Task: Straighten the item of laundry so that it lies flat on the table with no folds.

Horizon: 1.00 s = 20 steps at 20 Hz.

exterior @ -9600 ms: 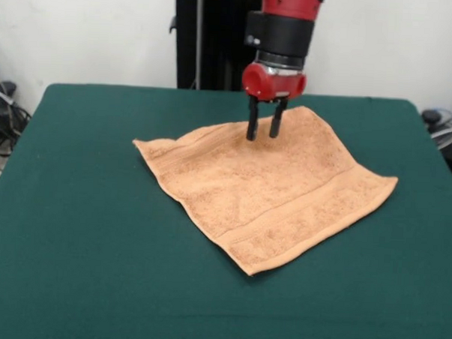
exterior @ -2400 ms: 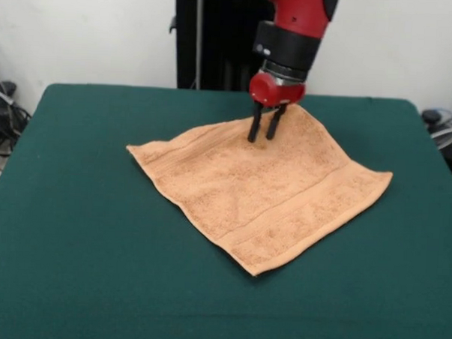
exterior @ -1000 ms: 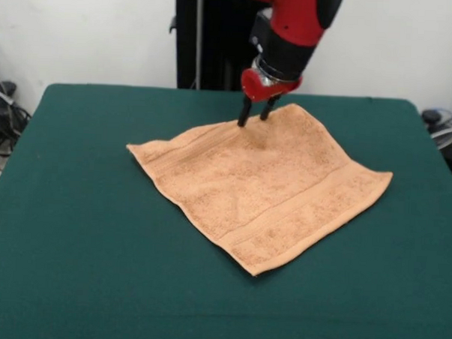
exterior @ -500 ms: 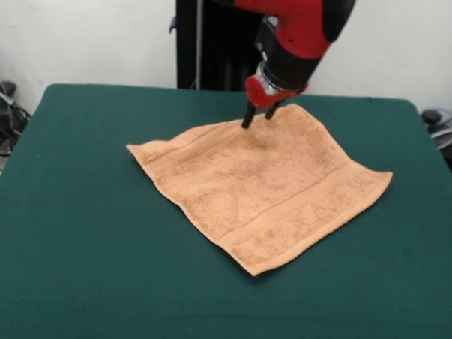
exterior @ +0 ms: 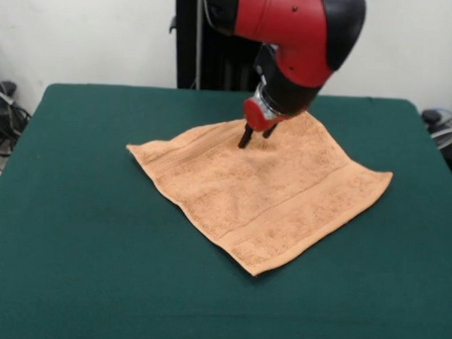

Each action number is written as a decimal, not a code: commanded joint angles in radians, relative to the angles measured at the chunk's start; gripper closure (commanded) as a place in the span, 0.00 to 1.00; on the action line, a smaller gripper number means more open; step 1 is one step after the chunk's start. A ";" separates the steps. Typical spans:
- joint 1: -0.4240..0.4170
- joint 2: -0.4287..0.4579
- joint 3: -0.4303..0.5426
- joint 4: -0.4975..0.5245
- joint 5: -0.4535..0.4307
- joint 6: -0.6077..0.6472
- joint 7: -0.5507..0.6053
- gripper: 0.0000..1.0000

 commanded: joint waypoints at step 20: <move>0.011 0.307 0.054 -0.577 -0.010 0.370 0.133 0.00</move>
